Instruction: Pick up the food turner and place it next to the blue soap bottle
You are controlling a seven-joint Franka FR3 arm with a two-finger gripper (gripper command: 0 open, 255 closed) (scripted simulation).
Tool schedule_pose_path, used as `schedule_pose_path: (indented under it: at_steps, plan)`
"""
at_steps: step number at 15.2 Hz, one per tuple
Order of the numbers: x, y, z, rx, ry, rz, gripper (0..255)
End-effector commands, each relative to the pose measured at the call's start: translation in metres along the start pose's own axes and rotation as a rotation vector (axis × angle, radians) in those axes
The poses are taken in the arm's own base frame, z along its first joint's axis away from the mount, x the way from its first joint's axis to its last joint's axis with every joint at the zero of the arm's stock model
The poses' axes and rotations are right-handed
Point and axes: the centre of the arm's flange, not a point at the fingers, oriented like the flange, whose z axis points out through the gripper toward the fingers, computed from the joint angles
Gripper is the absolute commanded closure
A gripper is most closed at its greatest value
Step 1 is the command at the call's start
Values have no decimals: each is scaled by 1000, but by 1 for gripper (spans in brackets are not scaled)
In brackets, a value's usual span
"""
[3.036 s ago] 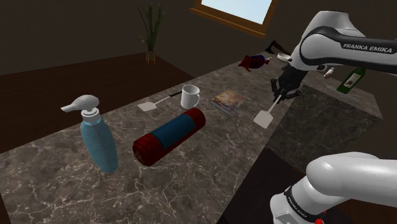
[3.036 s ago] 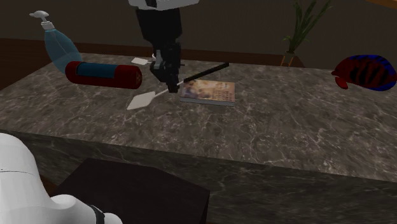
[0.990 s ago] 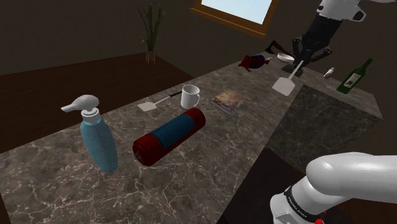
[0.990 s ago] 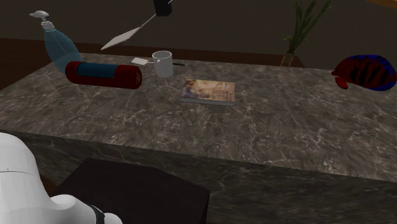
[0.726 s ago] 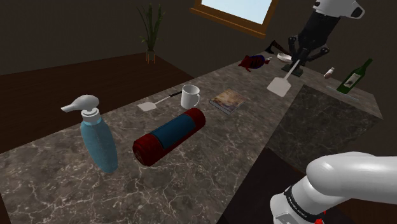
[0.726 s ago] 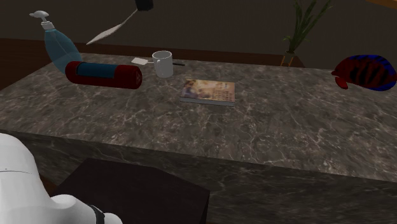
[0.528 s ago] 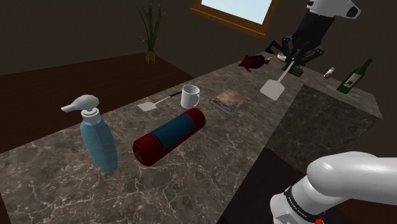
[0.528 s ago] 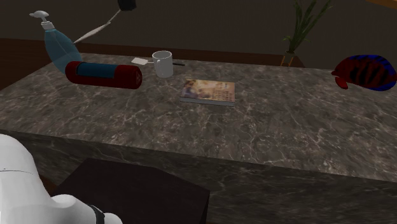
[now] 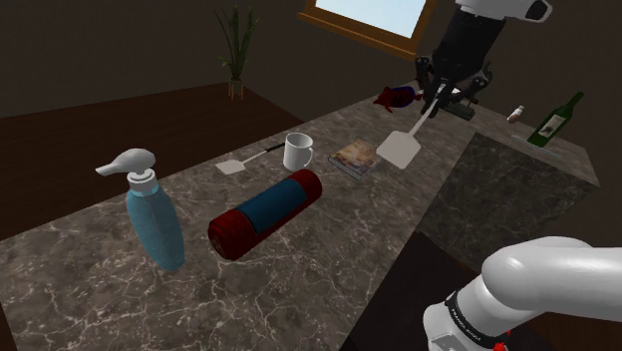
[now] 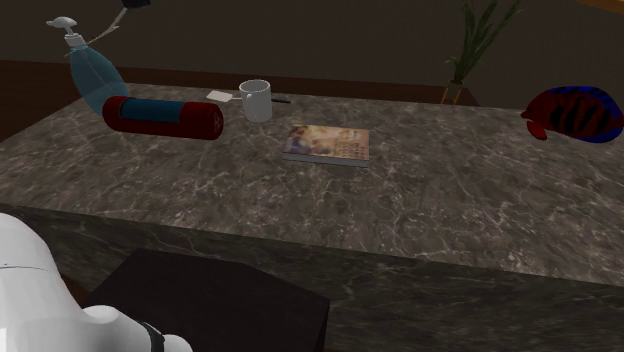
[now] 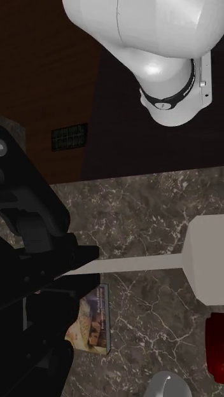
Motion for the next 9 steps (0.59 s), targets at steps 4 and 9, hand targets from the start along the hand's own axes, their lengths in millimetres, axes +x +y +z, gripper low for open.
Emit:
schedule_pose_path:
  at_steps: [4, 9]
  plan:
    - [-64, -17, -4, 0, -1, 1, 255]
    - [-127, -33, -8, 0, -1, 1, 255]
